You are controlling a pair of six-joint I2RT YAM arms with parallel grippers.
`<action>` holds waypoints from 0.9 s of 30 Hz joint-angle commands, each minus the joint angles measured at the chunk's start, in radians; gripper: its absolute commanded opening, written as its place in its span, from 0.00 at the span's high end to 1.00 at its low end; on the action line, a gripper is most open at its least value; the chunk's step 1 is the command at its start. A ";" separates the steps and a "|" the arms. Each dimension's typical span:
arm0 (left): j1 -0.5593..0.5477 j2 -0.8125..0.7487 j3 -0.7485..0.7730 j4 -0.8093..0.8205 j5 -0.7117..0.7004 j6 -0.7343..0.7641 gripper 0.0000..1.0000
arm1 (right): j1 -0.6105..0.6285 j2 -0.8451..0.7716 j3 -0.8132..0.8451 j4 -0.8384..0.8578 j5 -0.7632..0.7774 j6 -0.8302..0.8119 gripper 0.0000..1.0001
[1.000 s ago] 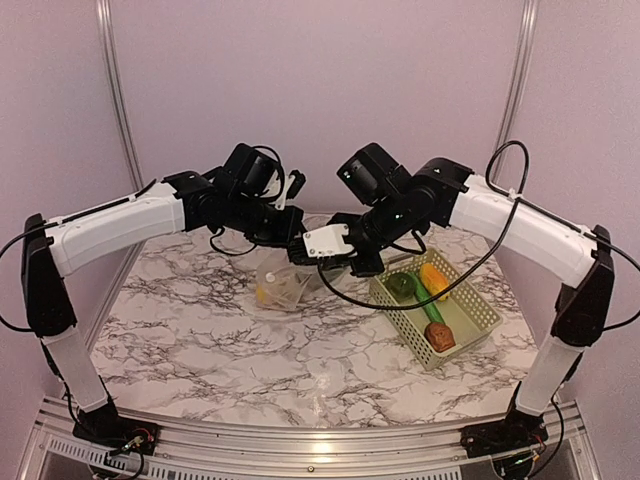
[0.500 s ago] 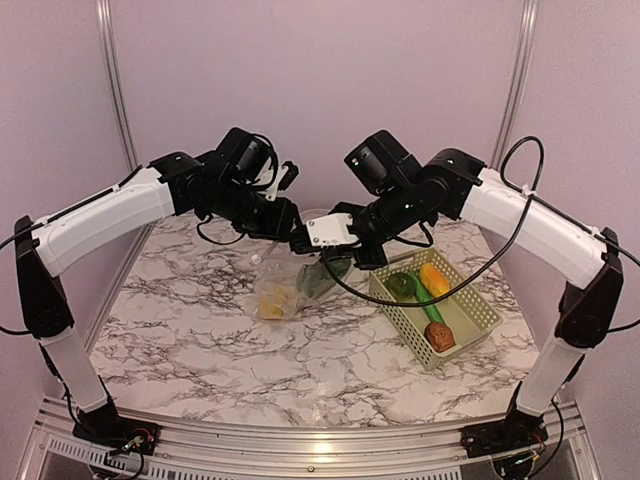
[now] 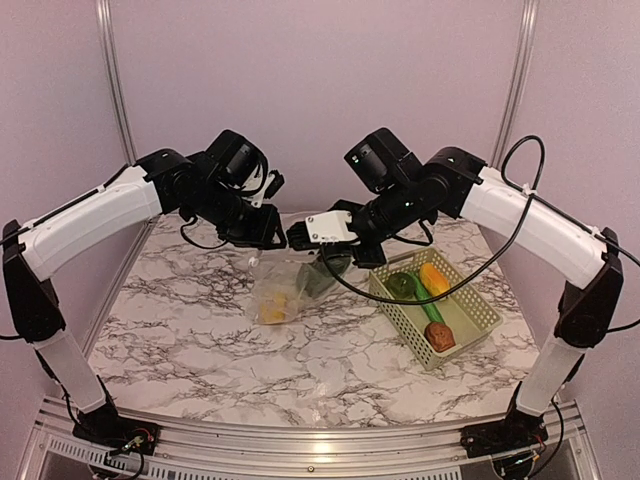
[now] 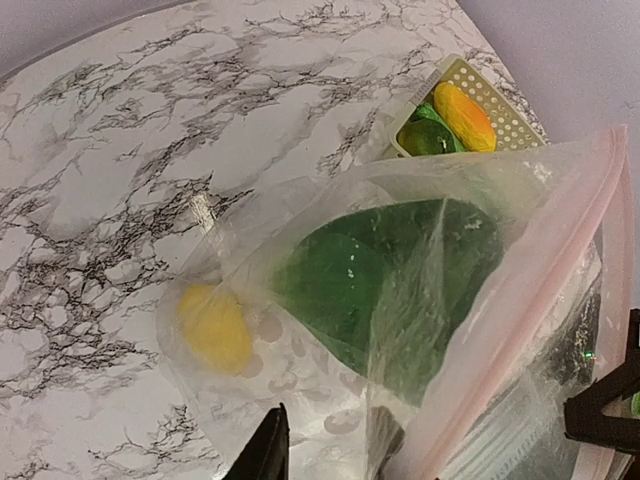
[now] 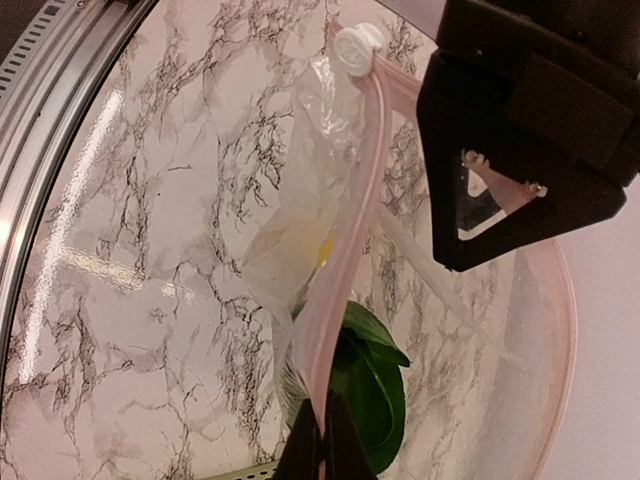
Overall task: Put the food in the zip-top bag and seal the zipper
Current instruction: Adjust the zipper food storage bag at the center of the board.
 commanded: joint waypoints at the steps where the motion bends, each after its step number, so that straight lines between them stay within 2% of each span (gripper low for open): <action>1: 0.005 -0.040 0.039 -0.064 0.001 -0.010 0.75 | 0.011 0.015 0.024 -0.002 -0.019 0.024 1.00; 4: 0.005 -0.046 0.043 -0.068 0.019 -0.008 0.98 | 0.011 0.014 0.039 0.001 -0.015 0.025 1.00; 5: 0.006 -0.048 0.047 -0.067 0.016 -0.007 1.00 | 0.010 0.015 0.048 0.004 -0.010 0.025 1.00; 10: 0.006 -0.047 0.152 -0.071 -0.052 0.006 1.00 | 0.011 0.025 0.128 0.024 -0.035 0.043 1.00; 14: 0.006 -0.041 0.165 -0.084 -0.097 0.030 1.00 | 0.011 0.033 0.109 0.026 -0.039 0.044 1.00; 17: 0.006 -0.030 0.116 -0.088 -0.100 0.045 1.00 | 0.011 0.038 0.055 0.011 -0.035 0.034 0.85; 24: 0.006 -0.010 0.104 -0.069 -0.096 0.025 1.00 | 0.008 -0.021 0.071 -0.001 -0.072 0.063 0.64; 27: 0.006 -0.012 0.104 -0.053 -0.100 0.020 1.00 | -0.013 -0.094 0.041 0.032 -0.100 0.093 0.60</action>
